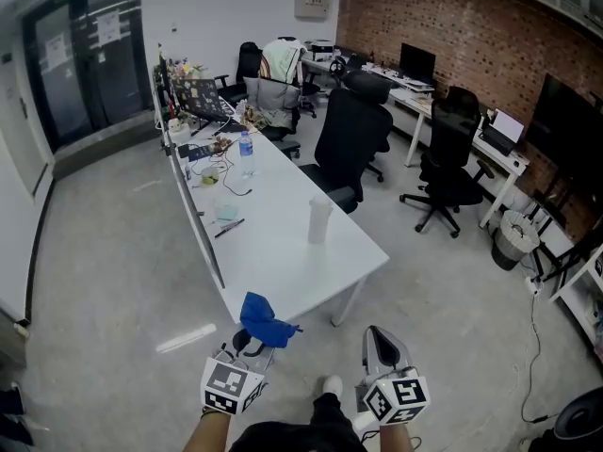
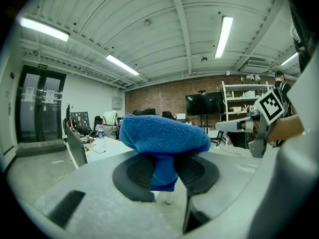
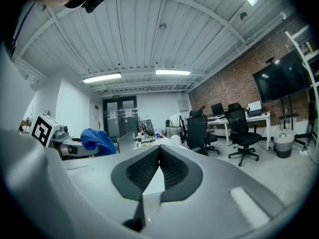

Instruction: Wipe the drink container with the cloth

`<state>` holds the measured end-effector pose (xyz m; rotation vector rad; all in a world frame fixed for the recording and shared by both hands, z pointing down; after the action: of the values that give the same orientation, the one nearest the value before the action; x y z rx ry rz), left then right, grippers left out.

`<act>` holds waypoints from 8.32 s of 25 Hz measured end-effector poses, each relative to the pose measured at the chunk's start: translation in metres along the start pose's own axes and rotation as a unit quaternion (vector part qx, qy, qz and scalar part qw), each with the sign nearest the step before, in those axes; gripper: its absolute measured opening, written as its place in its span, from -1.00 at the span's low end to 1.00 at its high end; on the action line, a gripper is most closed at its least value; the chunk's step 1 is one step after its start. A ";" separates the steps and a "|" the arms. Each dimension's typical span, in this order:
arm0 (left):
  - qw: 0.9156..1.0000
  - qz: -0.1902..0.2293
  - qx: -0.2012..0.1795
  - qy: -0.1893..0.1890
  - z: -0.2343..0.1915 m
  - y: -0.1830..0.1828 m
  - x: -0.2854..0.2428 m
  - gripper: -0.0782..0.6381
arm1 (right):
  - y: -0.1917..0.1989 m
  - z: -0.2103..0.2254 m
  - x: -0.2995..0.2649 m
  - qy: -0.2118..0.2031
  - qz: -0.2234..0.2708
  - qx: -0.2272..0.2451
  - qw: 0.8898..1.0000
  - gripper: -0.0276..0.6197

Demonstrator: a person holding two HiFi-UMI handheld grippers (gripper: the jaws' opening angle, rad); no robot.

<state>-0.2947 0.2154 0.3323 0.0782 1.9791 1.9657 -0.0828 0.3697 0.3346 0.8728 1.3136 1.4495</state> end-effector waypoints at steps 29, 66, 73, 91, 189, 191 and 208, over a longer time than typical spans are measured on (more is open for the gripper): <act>0.998 -0.048 0.024 -0.035 -0.078 0.005 -0.206 -0.49 | 0.007 0.132 -0.201 -0.036 -0.031 -0.024 0.999 -0.90; 0.995 -0.040 0.034 -0.086 -0.140 -0.032 -0.328 -0.49 | -0.029 0.201 -0.346 -0.099 -0.040 -0.017 0.994 -0.76; 0.994 -0.042 0.046 -0.087 -0.163 -0.023 -0.340 -0.49 | -0.027 0.197 -0.379 -0.105 -0.046 -0.013 0.993 -0.72; 0.990 -0.074 0.092 -0.075 -0.208 0.013 -0.355 -0.49 | -0.008 0.158 -0.452 -0.144 -0.085 -0.012 0.986 -0.47; 0.974 -0.182 0.120 0.059 -0.262 0.115 -0.464 -0.47 | 0.019 0.095 -0.549 -0.233 -0.143 0.022 0.962 -0.11; 0.976 -0.179 0.113 0.057 -0.261 0.112 -0.464 -0.48 | 0.020 0.096 -0.549 -0.234 -0.142 0.022 0.962 -0.11; 0.991 -0.126 0.038 0.031 -0.256 0.029 -0.436 -0.48 | 0.020 0.100 -0.546 -0.247 -0.135 0.013 0.960 -0.10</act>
<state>0.0361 -0.1511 0.4447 -0.2072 1.9922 1.7530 0.1631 -0.1211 0.4202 0.9549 1.0239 0.9251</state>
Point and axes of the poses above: the fingertips, and each gripper's own axes: x backward along the fingers, z to its right, y out of its underside, the point moved 8 cm from there along x, backward along the fingers, and after that the axes turned 7 degrees about y, right-handed, at the moved point
